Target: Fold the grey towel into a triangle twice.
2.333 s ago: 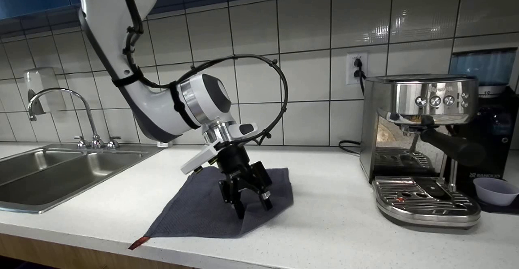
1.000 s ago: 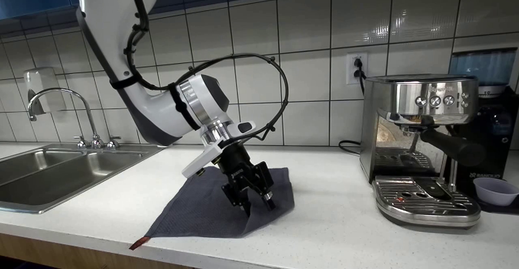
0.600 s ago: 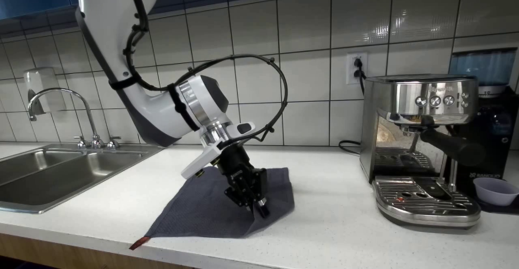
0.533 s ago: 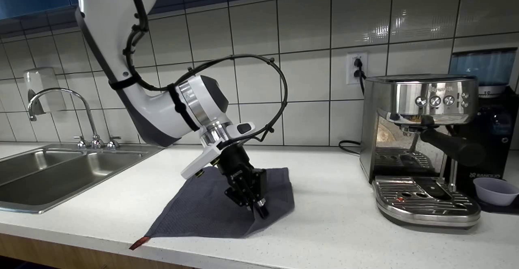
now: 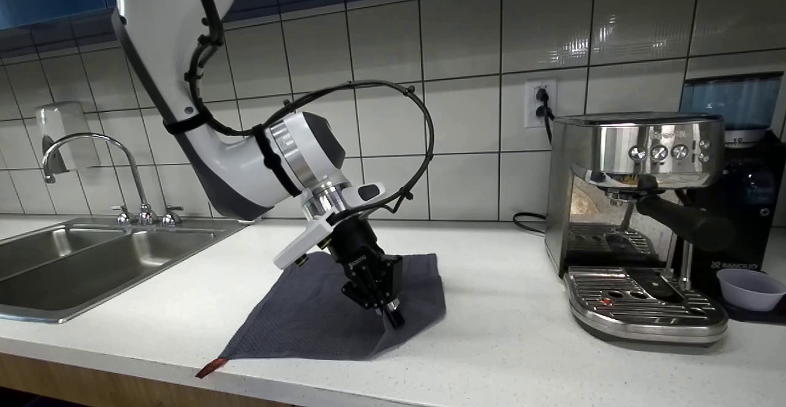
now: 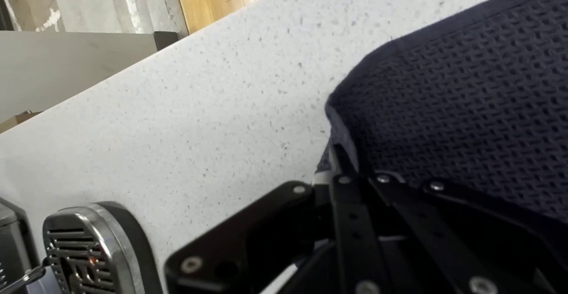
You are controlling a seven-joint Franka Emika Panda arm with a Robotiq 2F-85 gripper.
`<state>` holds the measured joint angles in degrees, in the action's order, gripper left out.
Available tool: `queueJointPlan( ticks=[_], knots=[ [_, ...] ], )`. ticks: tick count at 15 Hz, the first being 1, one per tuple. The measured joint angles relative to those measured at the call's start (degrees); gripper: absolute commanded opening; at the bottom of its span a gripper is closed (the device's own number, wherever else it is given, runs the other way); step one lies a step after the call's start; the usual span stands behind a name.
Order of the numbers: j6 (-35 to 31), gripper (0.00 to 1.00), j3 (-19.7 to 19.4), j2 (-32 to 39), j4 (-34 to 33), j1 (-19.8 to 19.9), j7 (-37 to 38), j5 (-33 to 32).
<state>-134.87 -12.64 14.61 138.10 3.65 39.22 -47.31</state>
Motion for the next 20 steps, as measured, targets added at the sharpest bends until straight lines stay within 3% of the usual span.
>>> queueJointPlan(
  ticks=[9, 20],
  knots=[
    [-0.7, 0.00, 0.5, -5.3, 0.4, 0.0, 0.0, 1.6],
    [-1.3, 0.00, 5.2, -11.3, 1.4, -1.1, 0.1, 7.0]
  ],
)
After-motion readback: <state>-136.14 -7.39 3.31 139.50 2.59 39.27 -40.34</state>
